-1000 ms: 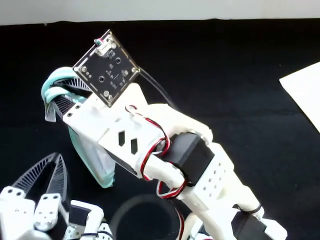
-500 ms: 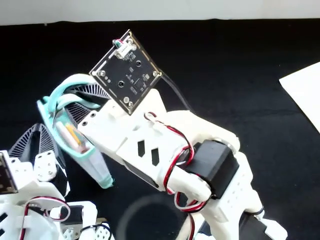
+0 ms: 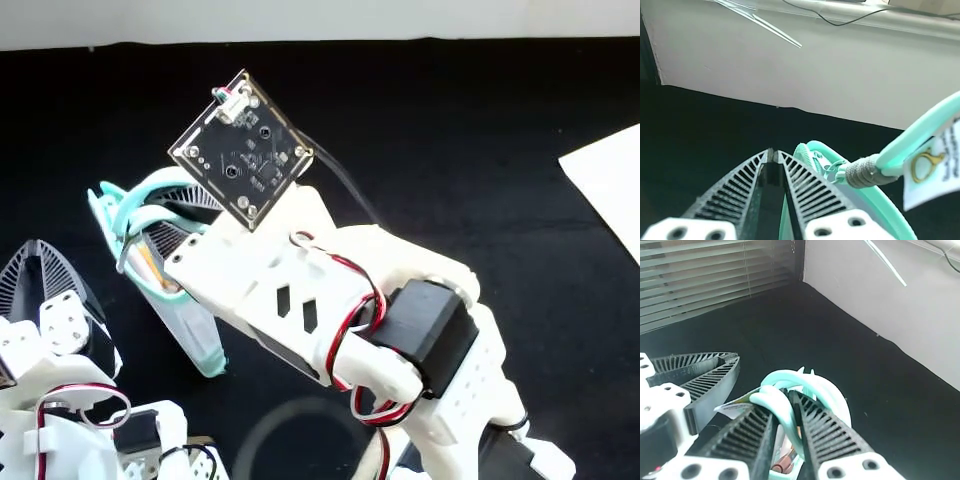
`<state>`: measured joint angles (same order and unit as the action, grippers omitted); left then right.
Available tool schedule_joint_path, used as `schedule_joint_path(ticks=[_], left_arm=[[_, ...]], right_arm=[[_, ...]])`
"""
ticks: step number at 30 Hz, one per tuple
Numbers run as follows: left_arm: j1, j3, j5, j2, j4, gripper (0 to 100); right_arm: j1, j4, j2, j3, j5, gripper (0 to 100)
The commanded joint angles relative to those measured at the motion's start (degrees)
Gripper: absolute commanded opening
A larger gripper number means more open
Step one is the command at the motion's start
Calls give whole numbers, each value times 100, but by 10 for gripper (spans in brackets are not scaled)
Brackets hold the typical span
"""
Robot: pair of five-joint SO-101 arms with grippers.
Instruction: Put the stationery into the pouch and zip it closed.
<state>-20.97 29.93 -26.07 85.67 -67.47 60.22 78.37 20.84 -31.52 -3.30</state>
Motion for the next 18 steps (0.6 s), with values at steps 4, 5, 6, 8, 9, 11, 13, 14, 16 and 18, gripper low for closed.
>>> schedule_joint_path(ticks=[4, 5, 6, 8, 9, 11, 13, 14, 16, 18], left_arm=[[-286, 435, 325, -119, 756, 12], [-391, 655, 325, -163, 1002, 20], [-488, 866, 325, -233, 1231, 34], [-593, 1262, 334, -426, 1670, 75], [-620, 1420, 334, -488, 1855, 89], [-629, 1640, 396, -602, 2075, 108], [-629, 1710, 659, -690, 2145, 125], [-629, 1710, 756, -708, 2171, 136], [-637, 1657, 870, -752, 2171, 156], [-629, 1508, 897, -813, 2171, 161]], right_arm=[[22, 40, 48, -189, -53, 7], [22, 110, 48, -198, -53, 7], [22, 189, 48, -215, -70, 7], [22, 347, 48, -224, -70, 7], [22, 382, 48, -224, -70, 7], [22, 391, 48, -215, -70, 7], [22, 391, 48, -215, -70, 7], [22, 391, 48, -215, -70, 7], [22, 391, 48, -198, -70, 7], [22, 391, 48, -180, -53, 7]])
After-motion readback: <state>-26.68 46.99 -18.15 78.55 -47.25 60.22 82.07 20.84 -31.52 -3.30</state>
